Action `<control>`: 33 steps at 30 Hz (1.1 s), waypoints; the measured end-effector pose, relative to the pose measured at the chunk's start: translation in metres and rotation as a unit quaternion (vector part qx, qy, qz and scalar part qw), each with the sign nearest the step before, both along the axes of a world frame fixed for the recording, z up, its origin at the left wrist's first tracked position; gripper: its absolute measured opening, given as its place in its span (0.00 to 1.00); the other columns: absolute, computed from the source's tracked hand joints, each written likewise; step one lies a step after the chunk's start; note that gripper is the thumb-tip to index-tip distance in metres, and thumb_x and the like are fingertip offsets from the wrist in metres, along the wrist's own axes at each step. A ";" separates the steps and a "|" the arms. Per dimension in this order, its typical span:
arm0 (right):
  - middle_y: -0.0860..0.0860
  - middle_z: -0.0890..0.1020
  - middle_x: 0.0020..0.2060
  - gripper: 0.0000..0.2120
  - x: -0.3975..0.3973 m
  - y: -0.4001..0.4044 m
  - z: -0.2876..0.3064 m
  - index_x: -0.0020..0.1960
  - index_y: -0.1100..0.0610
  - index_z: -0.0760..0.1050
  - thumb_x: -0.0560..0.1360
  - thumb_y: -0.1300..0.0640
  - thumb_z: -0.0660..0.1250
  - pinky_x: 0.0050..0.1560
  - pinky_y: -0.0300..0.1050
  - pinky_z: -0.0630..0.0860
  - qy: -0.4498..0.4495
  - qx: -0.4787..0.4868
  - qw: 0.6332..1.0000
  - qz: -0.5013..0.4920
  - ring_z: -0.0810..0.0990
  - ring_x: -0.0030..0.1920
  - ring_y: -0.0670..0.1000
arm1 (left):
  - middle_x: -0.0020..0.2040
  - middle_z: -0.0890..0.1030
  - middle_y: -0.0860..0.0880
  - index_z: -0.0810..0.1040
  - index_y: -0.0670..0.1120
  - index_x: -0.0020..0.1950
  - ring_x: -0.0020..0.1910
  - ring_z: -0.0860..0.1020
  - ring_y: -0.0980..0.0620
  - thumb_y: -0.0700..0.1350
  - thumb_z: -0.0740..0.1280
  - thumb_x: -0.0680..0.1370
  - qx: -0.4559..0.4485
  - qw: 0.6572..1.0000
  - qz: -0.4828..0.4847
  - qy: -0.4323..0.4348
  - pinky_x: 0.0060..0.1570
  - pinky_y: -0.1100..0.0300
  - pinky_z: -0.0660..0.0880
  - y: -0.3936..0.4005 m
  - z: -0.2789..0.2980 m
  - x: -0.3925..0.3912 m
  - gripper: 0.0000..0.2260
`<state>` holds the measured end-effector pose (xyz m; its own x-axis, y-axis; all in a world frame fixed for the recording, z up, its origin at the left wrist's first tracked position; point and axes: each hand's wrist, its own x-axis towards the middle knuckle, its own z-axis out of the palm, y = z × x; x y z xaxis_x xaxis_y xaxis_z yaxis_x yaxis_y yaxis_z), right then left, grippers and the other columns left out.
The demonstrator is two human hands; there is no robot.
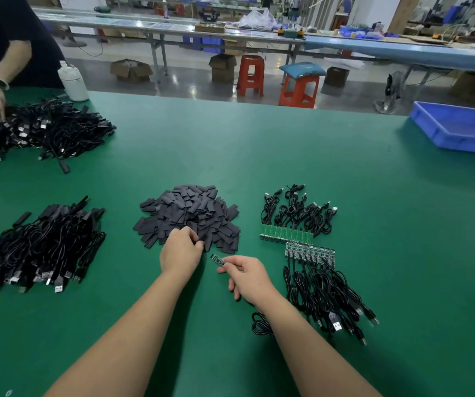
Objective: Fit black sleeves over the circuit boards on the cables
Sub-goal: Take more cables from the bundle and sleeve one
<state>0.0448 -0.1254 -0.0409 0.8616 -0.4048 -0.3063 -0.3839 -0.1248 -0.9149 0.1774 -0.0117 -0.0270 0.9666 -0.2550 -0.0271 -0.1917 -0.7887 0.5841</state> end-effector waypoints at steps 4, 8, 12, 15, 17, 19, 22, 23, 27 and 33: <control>0.49 0.85 0.45 0.12 0.001 0.000 -0.001 0.64 0.56 0.77 0.82 0.60 0.61 0.26 0.39 0.73 0.000 0.018 1.000 -0.004 0.72 0.24 0.45 | 0.41 0.79 0.52 0.73 0.52 0.41 0.40 0.76 0.49 0.46 0.68 0.76 -0.069 0.996 -0.047 -0.006 0.39 0.56 0.73 0.010 0.004 -0.005 0.06; 0.50 0.85 0.44 0.13 0.001 -0.003 -0.002 0.64 0.55 0.77 0.82 0.60 0.61 0.27 0.40 0.73 0.002 0.028 1.000 0.003 0.72 0.26 0.47 | 0.43 0.83 0.56 0.81 0.56 0.50 0.41 0.80 0.54 0.45 0.66 0.79 -0.037 0.982 -0.184 -0.028 0.40 0.60 0.75 0.034 0.003 -0.011 0.07; 0.49 0.85 0.44 0.13 0.001 -0.004 -0.002 0.65 0.55 0.77 0.82 0.60 0.61 0.27 0.40 0.74 0.003 0.027 1.000 0.013 0.72 0.26 0.46 | 0.50 0.79 0.52 0.81 0.56 0.61 0.49 0.79 0.49 0.46 0.62 0.82 0.089 0.955 -0.265 -0.097 0.48 0.58 0.75 0.059 -0.001 -0.009 0.12; 0.49 0.85 0.44 0.13 0.001 -0.003 -0.001 0.65 0.56 0.76 0.82 0.60 0.61 0.27 0.39 0.74 0.008 0.019 1.000 0.016 0.72 0.26 0.46 | 0.53 0.77 0.53 0.80 0.54 0.63 0.50 0.79 0.50 0.51 0.63 0.82 0.110 0.947 -0.283 -0.102 0.48 0.60 0.73 0.068 -0.004 -0.008 0.12; 0.48 0.85 0.44 0.14 0.001 -0.002 0.000 0.66 0.56 0.76 0.82 0.60 0.60 0.27 0.39 0.74 0.010 0.010 1.000 0.020 0.72 0.26 0.46 | 0.54 0.78 0.53 0.81 0.52 0.62 0.52 0.79 0.50 0.53 0.64 0.81 0.099 0.952 -0.271 -0.097 0.50 0.59 0.73 0.071 -0.004 -0.007 0.13; 0.48 0.84 0.45 0.14 0.001 -0.002 0.001 0.66 0.57 0.76 0.82 0.60 0.60 0.27 0.39 0.74 0.013 0.004 1.000 0.022 0.72 0.25 0.45 | 0.54 0.79 0.53 0.82 0.52 0.61 0.51 0.79 0.51 0.53 0.65 0.81 0.090 0.957 -0.258 -0.099 0.50 0.59 0.75 0.073 -0.005 -0.007 0.12; 0.48 0.84 0.45 0.14 0.000 -0.002 0.003 0.66 0.57 0.76 0.82 0.61 0.60 0.27 0.39 0.73 0.014 0.000 1.000 0.028 0.72 0.24 0.43 | 0.53 0.79 0.54 0.81 0.55 0.61 0.50 0.79 0.51 0.52 0.64 0.81 0.103 0.962 -0.225 -0.113 0.46 0.58 0.76 0.075 -0.005 -0.005 0.11; 0.48 0.84 0.45 0.14 0.000 -0.002 0.003 0.66 0.57 0.76 0.82 0.61 0.60 0.27 0.39 0.73 0.016 -0.003 0.999 0.031 0.71 0.24 0.43 | 0.53 0.80 0.54 0.80 0.54 0.62 0.50 0.79 0.50 0.52 0.64 0.81 0.111 0.963 -0.217 -0.113 0.45 0.58 0.76 0.075 -0.006 -0.005 0.11; 0.48 0.84 0.46 0.14 -0.001 -0.002 0.005 0.66 0.55 0.76 0.82 0.61 0.60 0.28 0.40 0.74 0.021 -0.017 0.999 0.044 0.71 0.24 0.44 | 0.52 0.77 0.55 0.79 0.56 0.62 0.51 0.78 0.51 0.53 0.63 0.81 0.154 0.956 -0.228 -0.100 0.44 0.58 0.75 0.077 -0.004 -0.002 0.12; 0.47 0.85 0.43 0.12 -0.002 -0.002 0.005 0.62 0.51 0.78 0.82 0.60 0.61 0.29 0.42 0.74 0.028 -0.014 0.998 0.059 0.71 0.27 0.45 | 0.52 0.78 0.57 0.81 0.55 0.60 0.50 0.78 0.54 0.50 0.69 0.78 0.088 0.966 -0.235 -0.067 0.48 0.59 0.75 0.076 -0.002 -0.005 0.11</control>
